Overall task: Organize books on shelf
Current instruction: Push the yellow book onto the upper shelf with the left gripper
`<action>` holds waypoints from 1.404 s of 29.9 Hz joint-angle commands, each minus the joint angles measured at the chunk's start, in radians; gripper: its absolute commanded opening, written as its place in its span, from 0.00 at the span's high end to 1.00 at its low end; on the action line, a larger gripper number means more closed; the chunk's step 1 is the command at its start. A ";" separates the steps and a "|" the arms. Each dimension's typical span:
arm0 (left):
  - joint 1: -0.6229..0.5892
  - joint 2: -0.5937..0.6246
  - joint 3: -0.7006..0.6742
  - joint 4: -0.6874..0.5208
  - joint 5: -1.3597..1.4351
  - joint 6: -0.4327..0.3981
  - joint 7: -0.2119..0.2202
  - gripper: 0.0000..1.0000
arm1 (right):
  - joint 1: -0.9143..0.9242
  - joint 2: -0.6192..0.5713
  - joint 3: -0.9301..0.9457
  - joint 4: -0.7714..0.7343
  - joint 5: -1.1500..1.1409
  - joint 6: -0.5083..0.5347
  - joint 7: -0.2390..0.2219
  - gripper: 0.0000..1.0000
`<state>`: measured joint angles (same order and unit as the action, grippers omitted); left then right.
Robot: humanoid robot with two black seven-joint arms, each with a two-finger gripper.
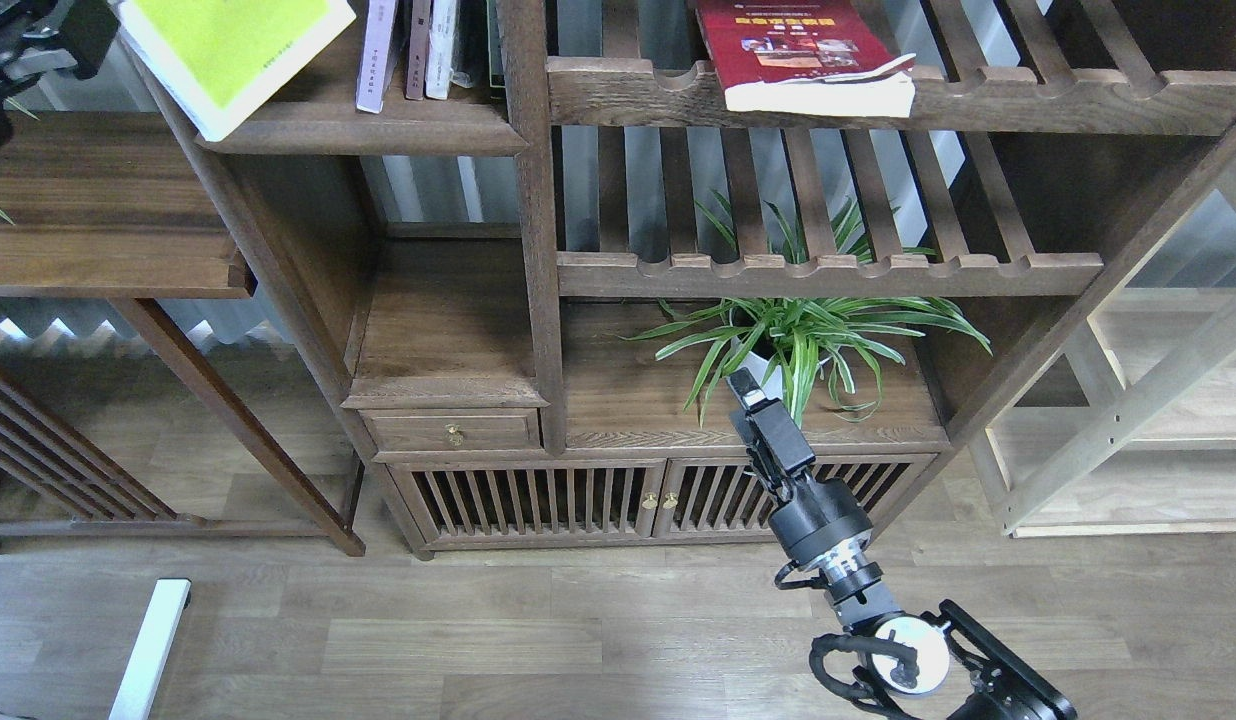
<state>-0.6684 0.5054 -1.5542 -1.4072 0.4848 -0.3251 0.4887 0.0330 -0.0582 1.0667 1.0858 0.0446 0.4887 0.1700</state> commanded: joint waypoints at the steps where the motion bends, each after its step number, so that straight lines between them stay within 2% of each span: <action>1: -0.048 -0.001 0.046 0.024 0.001 0.031 0.000 0.99 | -0.008 -0.002 0.004 0.008 0.000 0.000 0.000 0.01; 8: -0.140 0.001 0.141 0.094 0.001 0.055 0.000 0.99 | -0.012 -0.002 0.004 0.009 0.000 0.000 0.002 0.01; 14: -0.226 -0.001 0.235 0.128 0.001 0.115 0.000 0.99 | -0.013 -0.002 0.006 0.013 0.000 0.000 0.003 0.01; 24: -0.373 -0.010 0.332 0.241 0.012 0.118 0.000 0.99 | -0.041 -0.002 0.021 0.022 0.000 0.000 0.005 0.01; 42: -0.428 -0.073 0.421 0.369 0.060 0.117 0.000 0.99 | -0.116 -0.023 0.059 0.049 0.001 0.000 0.003 0.01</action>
<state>-1.0865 0.4338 -1.1564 -1.0662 0.5425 -0.2070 0.4886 -0.0668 -0.0784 1.1162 1.1325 0.0456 0.4887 0.1741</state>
